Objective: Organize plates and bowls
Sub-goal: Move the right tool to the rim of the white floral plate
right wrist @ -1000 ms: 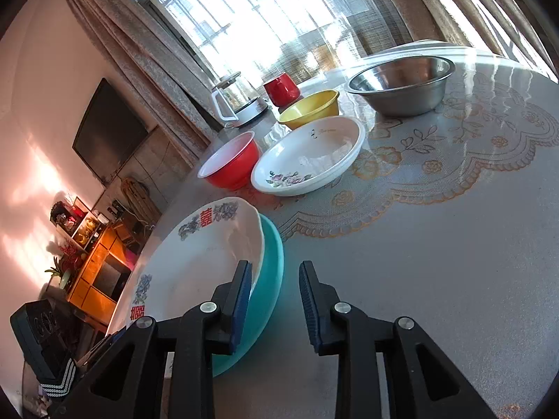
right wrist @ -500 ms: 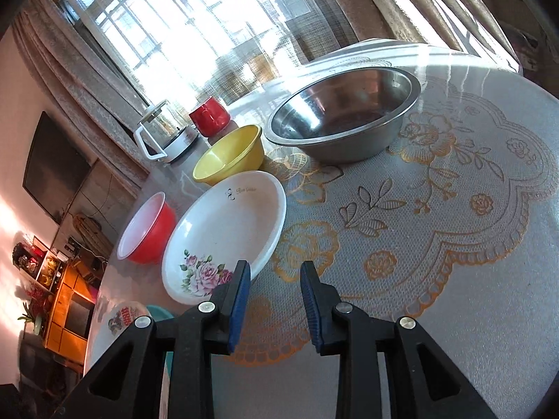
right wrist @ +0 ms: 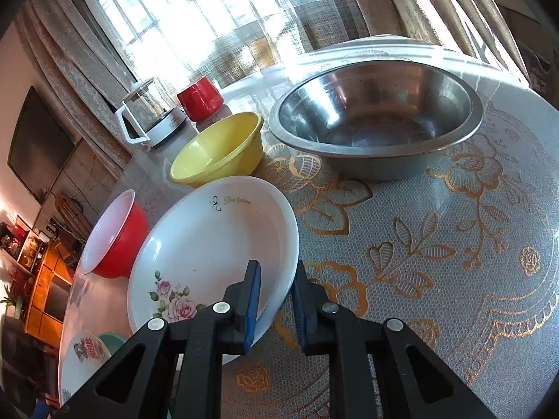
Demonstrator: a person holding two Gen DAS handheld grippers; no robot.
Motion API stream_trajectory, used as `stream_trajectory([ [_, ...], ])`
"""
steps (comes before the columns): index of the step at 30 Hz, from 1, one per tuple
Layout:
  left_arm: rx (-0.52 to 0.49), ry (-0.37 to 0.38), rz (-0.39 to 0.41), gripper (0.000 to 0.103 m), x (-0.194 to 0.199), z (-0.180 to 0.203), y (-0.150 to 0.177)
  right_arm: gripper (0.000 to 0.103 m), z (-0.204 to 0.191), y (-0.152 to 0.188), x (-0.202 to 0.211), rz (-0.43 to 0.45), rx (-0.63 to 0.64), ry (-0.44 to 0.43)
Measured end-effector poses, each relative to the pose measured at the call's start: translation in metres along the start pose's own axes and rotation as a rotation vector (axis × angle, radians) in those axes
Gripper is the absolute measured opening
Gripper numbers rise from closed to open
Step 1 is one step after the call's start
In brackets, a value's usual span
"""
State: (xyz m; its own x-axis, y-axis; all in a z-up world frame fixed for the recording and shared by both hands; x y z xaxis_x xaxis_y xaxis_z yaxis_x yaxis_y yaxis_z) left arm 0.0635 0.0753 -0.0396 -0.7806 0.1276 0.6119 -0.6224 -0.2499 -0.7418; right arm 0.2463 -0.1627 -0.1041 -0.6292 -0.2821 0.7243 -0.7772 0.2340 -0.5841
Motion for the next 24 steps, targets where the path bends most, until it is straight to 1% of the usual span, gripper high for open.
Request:
stream_trajectory([
  [5, -0.001, 0.006, -0.017, 0.092, -0.004, 0.014, -0.007, 0.017, -0.006, -0.002, -0.002, -0.033, 0.140, 0.088],
  [7, -0.015, 0.015, -0.015, 0.092, -0.004, 0.021, -0.010, 0.018, -0.004, 0.000, 0.002, -0.037, 0.164, 0.114],
  [11, -0.042, 0.025, -0.014, 0.092, -0.007, 0.037, -0.015, 0.018, 0.008, 0.005, 0.012, -0.032, 0.136, 0.104],
  [17, -0.101, 0.053, -0.032, 0.092, -0.020, 0.070, -0.025, 0.018, 0.033, 0.014, 0.034, -0.011, 0.108, 0.123],
  [19, -0.116, 0.052, -0.052, 0.092, -0.029, 0.082, -0.028, 0.018, 0.043, 0.015, 0.040, -0.001, 0.094, 0.126],
  [21, -0.119, 0.076, -0.065, 0.092, -0.038, 0.095, -0.031, 0.018, 0.053, 0.017, 0.047, 0.006, 0.073, 0.129],
  [22, -0.123, 0.077, -0.073, 0.092, -0.042, 0.102, -0.032, 0.018, 0.058, 0.018, 0.050, 0.010, 0.061, 0.127],
  [24, -0.150, 0.096, -0.091, 0.092, -0.053, 0.118, -0.033, 0.018, 0.068, 0.019, 0.056, 0.019, 0.049, 0.130],
])
Point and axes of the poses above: each gripper's, at about its wrist camera, not at the fingertips, and x roughly against the way its jaws point, z to its right, y to its underside, the point moved 8 cm from there along -x, roughly the way its jaws point
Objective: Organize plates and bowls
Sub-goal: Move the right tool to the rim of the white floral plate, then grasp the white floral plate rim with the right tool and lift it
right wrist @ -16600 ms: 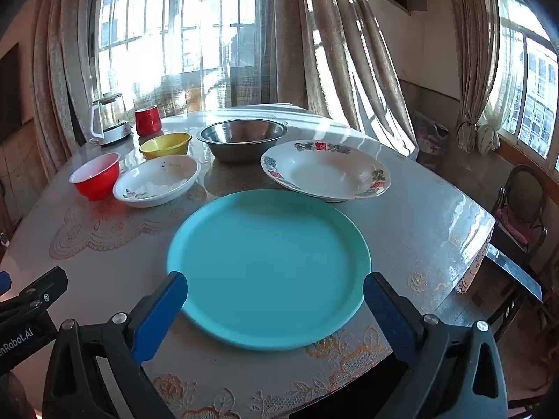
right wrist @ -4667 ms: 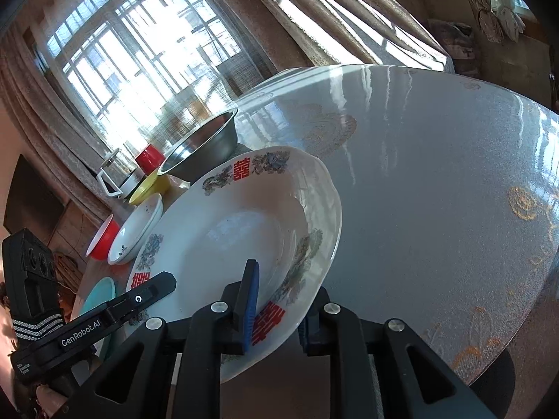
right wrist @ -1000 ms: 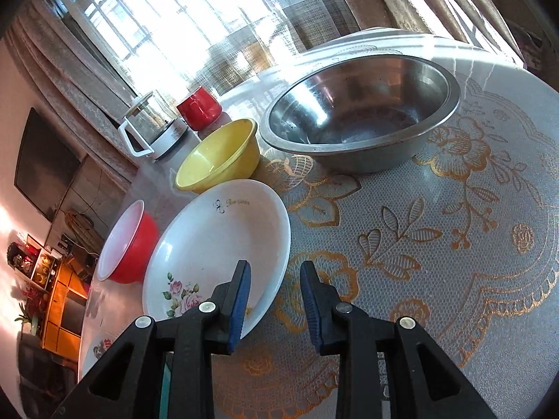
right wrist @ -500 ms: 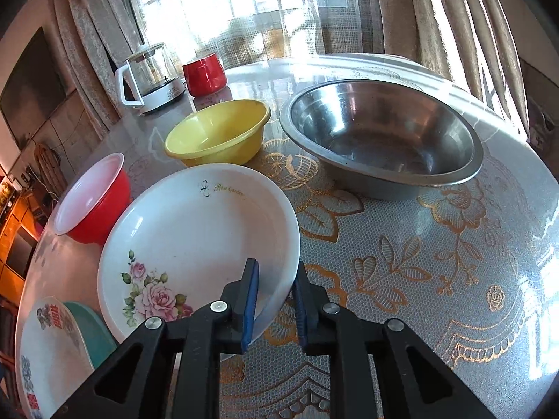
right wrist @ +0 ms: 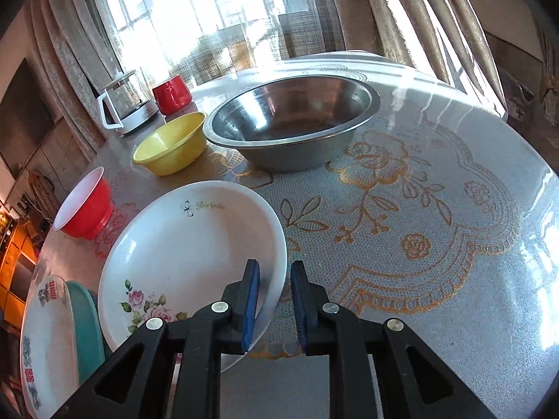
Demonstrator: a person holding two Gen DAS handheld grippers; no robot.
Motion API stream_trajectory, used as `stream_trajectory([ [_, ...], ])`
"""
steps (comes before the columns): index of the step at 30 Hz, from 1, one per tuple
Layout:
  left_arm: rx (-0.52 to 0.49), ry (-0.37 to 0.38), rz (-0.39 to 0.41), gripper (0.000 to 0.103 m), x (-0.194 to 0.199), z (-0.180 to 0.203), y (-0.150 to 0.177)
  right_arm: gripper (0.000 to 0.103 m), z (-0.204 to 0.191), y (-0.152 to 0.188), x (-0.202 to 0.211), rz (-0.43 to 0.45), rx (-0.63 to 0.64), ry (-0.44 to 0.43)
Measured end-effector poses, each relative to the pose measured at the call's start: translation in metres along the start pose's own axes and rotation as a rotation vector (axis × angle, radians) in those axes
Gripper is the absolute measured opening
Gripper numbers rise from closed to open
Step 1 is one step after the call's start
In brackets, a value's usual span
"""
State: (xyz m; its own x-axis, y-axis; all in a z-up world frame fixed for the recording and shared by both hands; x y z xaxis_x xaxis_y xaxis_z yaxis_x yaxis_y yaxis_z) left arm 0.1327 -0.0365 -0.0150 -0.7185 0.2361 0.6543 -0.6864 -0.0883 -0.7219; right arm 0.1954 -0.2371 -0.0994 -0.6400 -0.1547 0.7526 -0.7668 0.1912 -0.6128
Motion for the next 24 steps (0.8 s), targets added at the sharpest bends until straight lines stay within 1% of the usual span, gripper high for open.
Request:
stream_trajectory([
  [2, -0.016, -0.008, -0.020, 0.092, -0.014, 0.010, -0.003, 0.018, 0.010, 0.001, 0.004, 0.009, -0.019, -0.001],
  [5, -0.023, -0.014, -0.053, 0.092, -0.036, 0.022, -0.005, 0.018, 0.020, 0.003, 0.008, 0.014, -0.061, -0.038],
  [8, -0.035, 0.000, -0.087, 0.092, -0.058, 0.033, -0.009, 0.018, 0.022, 0.004, 0.009, 0.014, -0.078, -0.064],
  [10, -0.057, 0.000, -0.105, 0.092, -0.071, 0.040, -0.012, 0.018, 0.021, 0.004, 0.009, 0.014, -0.079, -0.066],
  [12, -0.069, -0.030, -0.127, 0.091, -0.084, 0.041, -0.014, 0.018, 0.022, 0.004, 0.009, 0.014, -0.075, -0.062],
  [14, -0.067, -0.028, -0.157, 0.089, -0.095, 0.042, -0.011, 0.018, 0.021, 0.004, 0.009, 0.014, -0.075, -0.062],
  [15, -0.063, -0.029, -0.173, 0.084, -0.101, 0.042, -0.010, 0.018, 0.021, 0.004, 0.009, 0.014, -0.076, -0.063],
  [19, -0.079, -0.040, -0.221, 0.079, -0.118, 0.044, -0.002, 0.018, 0.023, 0.004, 0.009, 0.014, -0.081, -0.071],
  [21, -0.066, -0.027, -0.254, 0.066, -0.124, 0.043, 0.002, 0.018, 0.023, 0.005, 0.009, 0.015, -0.086, -0.076],
  [24, -0.042, -0.020, -0.283, 0.062, -0.130, 0.042, 0.008, 0.018, 0.023, 0.005, 0.009, 0.015, -0.092, -0.084],
])
Point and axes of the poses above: each gripper's, at about its wrist camera, not at the fingertips, and x roughly against the way its jaws point, z to its right, y to its underside, the point moved 8 cm from there along -x, roughly the way its jaws point
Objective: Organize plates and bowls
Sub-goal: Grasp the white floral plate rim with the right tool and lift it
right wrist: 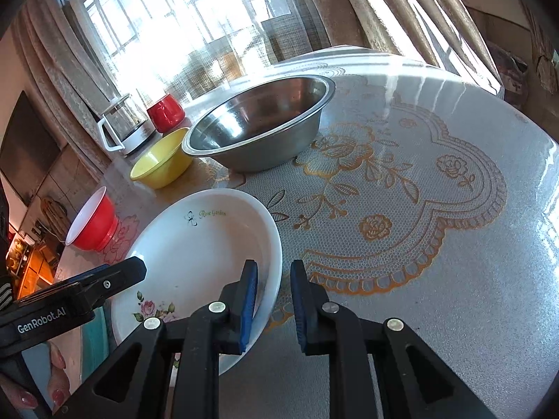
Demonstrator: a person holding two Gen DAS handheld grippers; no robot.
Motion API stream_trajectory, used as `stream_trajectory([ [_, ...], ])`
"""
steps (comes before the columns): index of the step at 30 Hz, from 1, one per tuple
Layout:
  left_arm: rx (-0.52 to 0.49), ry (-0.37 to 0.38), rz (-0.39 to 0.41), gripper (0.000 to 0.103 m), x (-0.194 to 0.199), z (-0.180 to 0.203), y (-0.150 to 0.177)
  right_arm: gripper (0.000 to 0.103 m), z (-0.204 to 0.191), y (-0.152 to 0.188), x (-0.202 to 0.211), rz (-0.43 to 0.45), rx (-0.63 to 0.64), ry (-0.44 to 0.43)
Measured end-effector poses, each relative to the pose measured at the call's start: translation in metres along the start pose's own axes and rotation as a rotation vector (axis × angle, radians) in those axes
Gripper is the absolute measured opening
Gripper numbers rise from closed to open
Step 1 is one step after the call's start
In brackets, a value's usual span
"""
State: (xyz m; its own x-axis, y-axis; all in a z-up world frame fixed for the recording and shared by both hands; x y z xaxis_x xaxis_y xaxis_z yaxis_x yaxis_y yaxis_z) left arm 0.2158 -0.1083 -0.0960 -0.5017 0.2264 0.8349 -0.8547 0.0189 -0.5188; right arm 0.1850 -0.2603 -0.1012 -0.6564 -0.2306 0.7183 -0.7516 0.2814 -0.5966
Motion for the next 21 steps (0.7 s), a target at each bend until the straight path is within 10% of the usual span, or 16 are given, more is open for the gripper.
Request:
stream_trajectory([
  [8, -0.066, -0.050, -0.032, 0.034, -0.011, 0.010, 0.002, 0.018, 0.002, 0.000, 0.000, 0.000, -0.011, -0.015],
  [21, -0.077, -0.006, 0.030, 0.023, 0.006, 0.018, 0.007, 0.012, 0.020, 0.000, 0.001, 0.007, -0.157, -0.157],
])
Point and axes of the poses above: each gripper's, at about its wrist camera, not at the fingertips, and x roughly against the way its jaws point, z to its right, y to its underside, the point moved 8 cm from there along -x, roughly the way its jaws point
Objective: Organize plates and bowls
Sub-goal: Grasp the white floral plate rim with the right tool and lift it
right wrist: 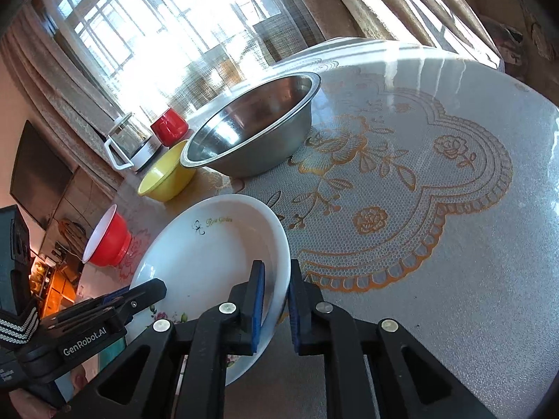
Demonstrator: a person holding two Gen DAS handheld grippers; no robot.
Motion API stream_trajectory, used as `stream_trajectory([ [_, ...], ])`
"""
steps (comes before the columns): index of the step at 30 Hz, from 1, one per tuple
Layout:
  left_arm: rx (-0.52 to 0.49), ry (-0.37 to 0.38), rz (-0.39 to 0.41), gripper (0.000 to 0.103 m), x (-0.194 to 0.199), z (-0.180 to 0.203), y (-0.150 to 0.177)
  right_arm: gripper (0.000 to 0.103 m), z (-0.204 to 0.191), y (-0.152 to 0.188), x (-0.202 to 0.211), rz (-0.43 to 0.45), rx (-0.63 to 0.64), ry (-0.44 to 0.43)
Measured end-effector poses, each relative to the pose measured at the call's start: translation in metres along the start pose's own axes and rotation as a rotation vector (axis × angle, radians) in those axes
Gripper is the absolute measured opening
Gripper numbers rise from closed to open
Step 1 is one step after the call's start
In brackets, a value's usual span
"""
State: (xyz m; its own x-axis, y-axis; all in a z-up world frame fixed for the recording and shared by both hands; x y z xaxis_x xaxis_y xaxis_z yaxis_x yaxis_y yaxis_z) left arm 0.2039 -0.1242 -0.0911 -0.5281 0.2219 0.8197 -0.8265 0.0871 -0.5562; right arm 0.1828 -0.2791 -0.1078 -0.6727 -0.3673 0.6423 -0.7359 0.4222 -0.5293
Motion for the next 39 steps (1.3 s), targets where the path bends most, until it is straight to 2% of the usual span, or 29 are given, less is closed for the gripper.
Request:
stream_trajectory([
  [3, -0.003, 0.022, 0.017, 0.023, 0.007, 0.006, 0.000, 0.008, 0.011, 0.000, 0.001, 0.006, -0.087, -0.078],
  [6, -0.020, 0.008, 0.026, 0.023, 0.010, 0.010, 0.002, 0.009, 0.010, -0.001, 0.003, 0.015, -0.085, -0.065],
  [12, 0.015, 0.055, 0.035, 0.023, 0.024, 0.014, 0.010, 0.009, 0.013, 0.001, 0.008, 0.017, -0.094, -0.081],
  [17, 0.063, 0.079, 0.062, 0.023, 0.038, 0.010, 0.019, 0.009, 0.010, 0.004, 0.010, 0.013, -0.079, -0.105],
  [22, 0.126, 0.117, 0.066, 0.023, 0.046, 0.000, 0.032, 0.009, -0.002, 0.006, 0.016, 0.020, -0.038, -0.172],
  [27, 0.106, 0.113, 0.126, 0.023, 0.060, 0.000, 0.038, 0.009, -0.010, 0.009, 0.020, 0.019, -0.009, -0.210],
  [31, 0.113, 0.151, 0.138, 0.023, 0.068, 0.001, 0.044, 0.009, -0.013, 0.016, 0.027, 0.034, -0.001, -0.192],
  [39, 0.097, 0.166, 0.174, 0.023, 0.088, 0.001, 0.052, 0.009, -0.018, 0.030, 0.046, 0.056, -0.005, -0.166],
])
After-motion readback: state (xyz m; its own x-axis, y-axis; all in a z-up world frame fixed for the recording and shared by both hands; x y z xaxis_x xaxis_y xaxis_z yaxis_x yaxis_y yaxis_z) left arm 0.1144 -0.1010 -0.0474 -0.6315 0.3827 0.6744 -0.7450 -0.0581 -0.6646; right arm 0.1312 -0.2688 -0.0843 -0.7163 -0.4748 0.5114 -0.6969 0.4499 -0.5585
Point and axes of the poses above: each gripper's, at about its wrist camera, not at the fingertips, and x roughly against the way its jaws point, z to its right, y to its underside, the point moved 8 cm from there along -x, roughly the way its jaws point
